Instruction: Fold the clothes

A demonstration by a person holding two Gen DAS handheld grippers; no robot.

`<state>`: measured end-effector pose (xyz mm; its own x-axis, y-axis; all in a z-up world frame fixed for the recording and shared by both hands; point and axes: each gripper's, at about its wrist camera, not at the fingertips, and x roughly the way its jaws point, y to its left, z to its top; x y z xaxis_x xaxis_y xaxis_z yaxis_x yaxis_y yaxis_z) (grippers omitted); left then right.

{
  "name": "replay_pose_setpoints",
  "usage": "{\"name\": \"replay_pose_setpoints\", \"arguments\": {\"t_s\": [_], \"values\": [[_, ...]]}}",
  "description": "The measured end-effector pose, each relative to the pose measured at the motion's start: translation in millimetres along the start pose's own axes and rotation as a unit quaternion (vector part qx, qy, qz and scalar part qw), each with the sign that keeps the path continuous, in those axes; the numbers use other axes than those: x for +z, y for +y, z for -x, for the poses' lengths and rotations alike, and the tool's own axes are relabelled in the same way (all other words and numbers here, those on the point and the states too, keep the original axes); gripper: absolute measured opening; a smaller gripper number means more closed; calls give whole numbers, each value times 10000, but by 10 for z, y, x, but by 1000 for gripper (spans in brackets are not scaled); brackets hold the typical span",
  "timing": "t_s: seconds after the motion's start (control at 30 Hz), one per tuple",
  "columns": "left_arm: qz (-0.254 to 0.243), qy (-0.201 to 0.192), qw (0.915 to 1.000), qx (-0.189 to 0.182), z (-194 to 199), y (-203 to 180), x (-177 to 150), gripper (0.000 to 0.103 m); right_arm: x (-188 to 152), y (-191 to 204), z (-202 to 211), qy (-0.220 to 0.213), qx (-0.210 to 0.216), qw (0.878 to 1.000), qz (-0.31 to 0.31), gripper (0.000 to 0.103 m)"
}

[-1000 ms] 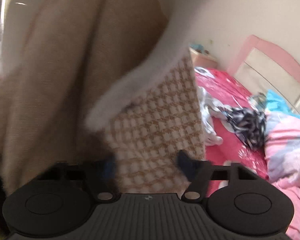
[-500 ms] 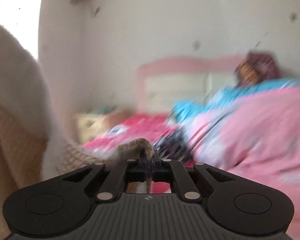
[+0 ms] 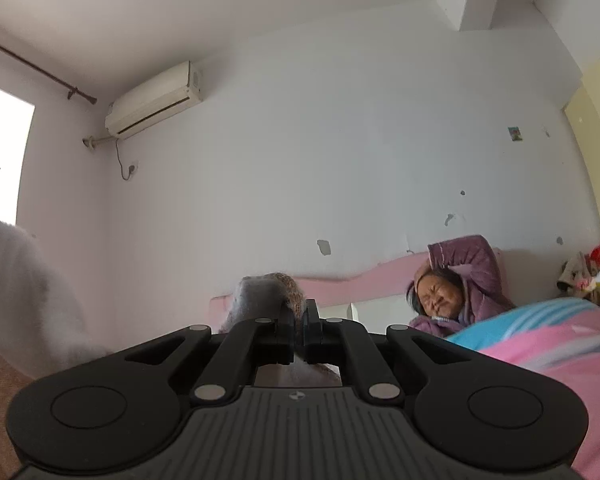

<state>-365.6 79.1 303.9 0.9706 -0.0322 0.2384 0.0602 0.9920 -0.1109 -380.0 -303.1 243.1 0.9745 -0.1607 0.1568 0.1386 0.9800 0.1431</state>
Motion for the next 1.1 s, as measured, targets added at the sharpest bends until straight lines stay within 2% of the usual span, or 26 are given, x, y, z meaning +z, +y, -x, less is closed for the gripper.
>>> {"name": "replay_pose_setpoints", "arguments": {"t_s": [0.13,0.23,0.43,0.53,0.6,0.63,0.67,0.7,0.73,0.77,0.83,0.93,1.0,1.1], "values": [[-100,369,9987,341,-664,64,-228,8,-273,185,-534,170,-92,9990,407,4],[-207,781,9946,644,-1181,146,-612,8,-666,337,-1019,505,-130,9964,667,4],[-533,1574,9811,986,-2273,364,-1717,8,-1688,490,-2255,1422,-374,9855,848,4],[-673,2279,9634,1243,-2925,494,-2495,13,-2493,546,-3038,2363,-586,9632,1135,7],[-737,3025,9422,1239,-3290,606,-3140,26,-3065,562,-3408,3121,-650,9386,1318,20],[-767,3390,9294,1239,-3461,661,-3460,32,-3305,555,-3496,3469,-707,9253,1358,22],[-784,3731,9158,1261,-3541,709,-3758,33,-3482,536,-3523,3680,-752,9171,1332,22],[-800,3997,9051,1210,-3558,747,-3988,33,-3579,502,-3484,3770,-761,9147,1239,24],[-808,4244,8943,1161,-3569,785,-4209,33,-3651,461,-3422,3825,-758,9140,1121,33],[-767,4378,8886,1130,-3533,826,-4363,35,-3702,413,-3352,3863,-756,9135,1030,37],[-698,4508,8845,978,-3435,909,-4515,41,-3711,321,-3136,3897,-757,9132,919,38],[-751,4562,8824,875,-3267,1018,-4546,48,-3558,143,-3017,3924,-692,9151,626,41],[-724,4506,8843,983,-3072,1090,-4432,52,-3437,23,-2973,3920,-660,9167,410,42],[-443,4376,8917,1066,-2756,1187,-4110,56,-3180,-75,-2808,3821,-533,9226,31,43]]}}
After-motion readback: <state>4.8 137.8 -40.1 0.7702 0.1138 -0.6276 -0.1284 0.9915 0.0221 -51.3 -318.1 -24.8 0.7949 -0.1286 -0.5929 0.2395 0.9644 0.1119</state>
